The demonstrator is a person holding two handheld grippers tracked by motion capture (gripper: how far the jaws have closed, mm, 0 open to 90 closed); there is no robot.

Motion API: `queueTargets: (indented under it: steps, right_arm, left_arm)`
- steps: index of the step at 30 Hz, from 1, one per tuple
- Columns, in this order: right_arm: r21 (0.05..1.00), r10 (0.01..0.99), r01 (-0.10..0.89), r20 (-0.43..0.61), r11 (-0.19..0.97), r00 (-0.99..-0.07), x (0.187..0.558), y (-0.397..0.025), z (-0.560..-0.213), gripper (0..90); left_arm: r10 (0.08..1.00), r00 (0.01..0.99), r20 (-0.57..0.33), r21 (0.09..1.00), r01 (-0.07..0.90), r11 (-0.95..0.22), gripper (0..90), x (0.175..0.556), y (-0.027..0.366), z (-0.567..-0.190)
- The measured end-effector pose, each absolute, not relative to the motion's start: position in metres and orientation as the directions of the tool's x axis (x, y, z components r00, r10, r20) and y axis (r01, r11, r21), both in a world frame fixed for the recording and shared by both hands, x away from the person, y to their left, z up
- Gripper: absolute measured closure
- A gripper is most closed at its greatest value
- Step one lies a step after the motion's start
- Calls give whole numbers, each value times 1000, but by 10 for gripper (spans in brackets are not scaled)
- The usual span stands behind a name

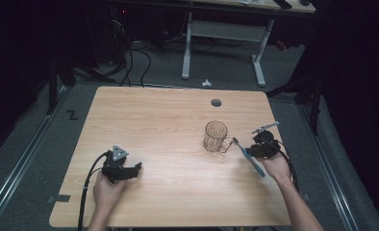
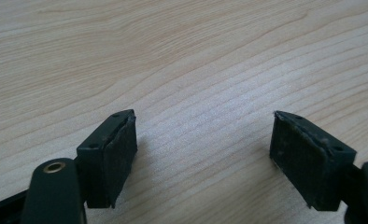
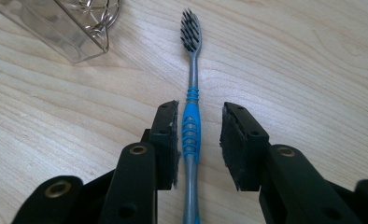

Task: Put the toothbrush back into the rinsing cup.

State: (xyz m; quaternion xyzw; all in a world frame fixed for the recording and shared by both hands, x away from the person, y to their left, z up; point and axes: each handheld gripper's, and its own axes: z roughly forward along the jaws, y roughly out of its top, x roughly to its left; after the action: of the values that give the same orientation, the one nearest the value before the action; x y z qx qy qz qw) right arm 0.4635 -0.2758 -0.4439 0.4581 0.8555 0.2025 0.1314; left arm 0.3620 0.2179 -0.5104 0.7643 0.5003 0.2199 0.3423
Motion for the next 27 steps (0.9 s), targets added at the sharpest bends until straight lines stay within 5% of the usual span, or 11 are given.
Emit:
queueTargets:
  steps: [27]
  right_arm:
    - [261, 818, 784, -47, 564, -573, 496, -251, -456, 708]
  left_arm:
    - [915, 403, -7, 743, 615, -264, 236, 362, 218, -510]
